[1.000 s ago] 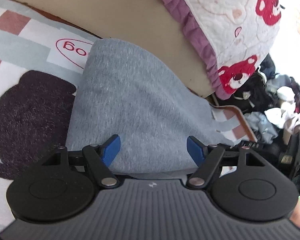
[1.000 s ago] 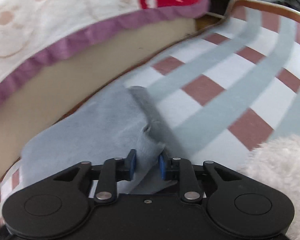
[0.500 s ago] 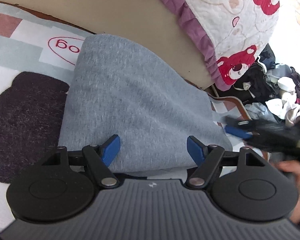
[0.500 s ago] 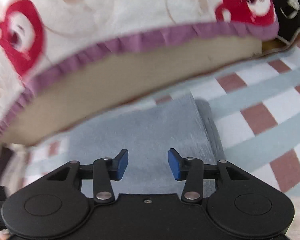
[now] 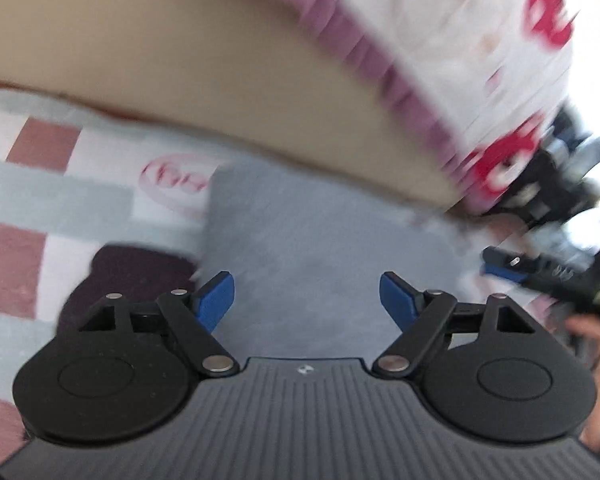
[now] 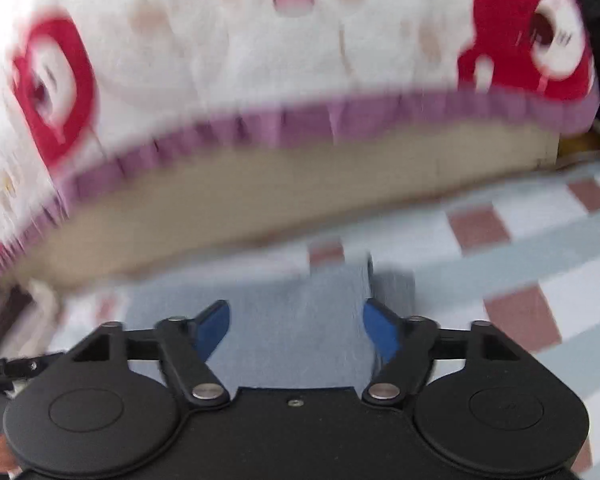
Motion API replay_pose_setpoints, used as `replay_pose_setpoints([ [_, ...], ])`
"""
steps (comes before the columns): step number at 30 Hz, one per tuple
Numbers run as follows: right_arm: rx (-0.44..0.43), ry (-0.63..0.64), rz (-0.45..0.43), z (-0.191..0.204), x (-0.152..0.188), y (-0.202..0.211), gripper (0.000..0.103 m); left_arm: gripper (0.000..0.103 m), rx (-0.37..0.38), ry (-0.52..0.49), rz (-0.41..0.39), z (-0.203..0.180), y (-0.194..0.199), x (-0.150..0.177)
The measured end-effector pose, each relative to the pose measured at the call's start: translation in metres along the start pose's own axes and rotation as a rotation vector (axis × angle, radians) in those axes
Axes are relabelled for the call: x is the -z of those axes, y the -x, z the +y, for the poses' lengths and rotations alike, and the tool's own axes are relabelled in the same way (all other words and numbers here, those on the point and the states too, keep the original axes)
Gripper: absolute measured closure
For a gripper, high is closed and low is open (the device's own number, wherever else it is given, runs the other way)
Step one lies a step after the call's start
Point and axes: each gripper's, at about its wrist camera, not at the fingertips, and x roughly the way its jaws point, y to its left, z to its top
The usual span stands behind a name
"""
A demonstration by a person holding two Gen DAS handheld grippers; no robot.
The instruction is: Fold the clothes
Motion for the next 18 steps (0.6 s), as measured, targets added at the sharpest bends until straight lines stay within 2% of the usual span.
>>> replay_pose_setpoints([
  [1,0.067,0.033,0.063,0.005,-0.002,-0.013,0.024,0.023,-0.020,-0.001,0.023,0.002,-0.010,0.004],
  [3,0.094,0.029,0.200,0.001,-0.002,-0.038,0.025,0.023,-0.085,0.014,0.073,0.008,-0.028,0.009],
  [4,0.078,-0.001,0.238,-0.006,-0.003,-0.046,0.027,0.021,-0.115,0.024,0.097,0.012,-0.036,0.011],
  [6,0.061,-0.062,0.259,-0.019,-0.008,-0.051,0.025,0.010,-0.115,0.034,0.103,0.019,-0.043,0.011],
  [9,-0.012,-0.137,0.316,-0.038,-0.013,-0.060,0.023,0.010,-0.040,-0.005,0.088,0.027,-0.044,0.008],
  [12,-0.127,-0.210,0.393,-0.062,-0.019,-0.083,0.013,0.010,0.036,0.038,0.103,0.038,-0.053,0.004],
  [13,-0.154,-0.235,0.408,-0.071,-0.020,-0.091,0.010,0.010,0.051,0.064,0.106,0.041,-0.057,0.004],
  [15,-0.214,-0.324,0.421,-0.084,-0.017,-0.102,0.010,0.009,0.068,0.098,0.097,0.041,-0.066,0.003],
  [18,-0.246,-0.340,0.397,-0.084,-0.015,-0.105,0.010,0.002,0.060,0.112,0.079,0.034,-0.074,0.001],
])
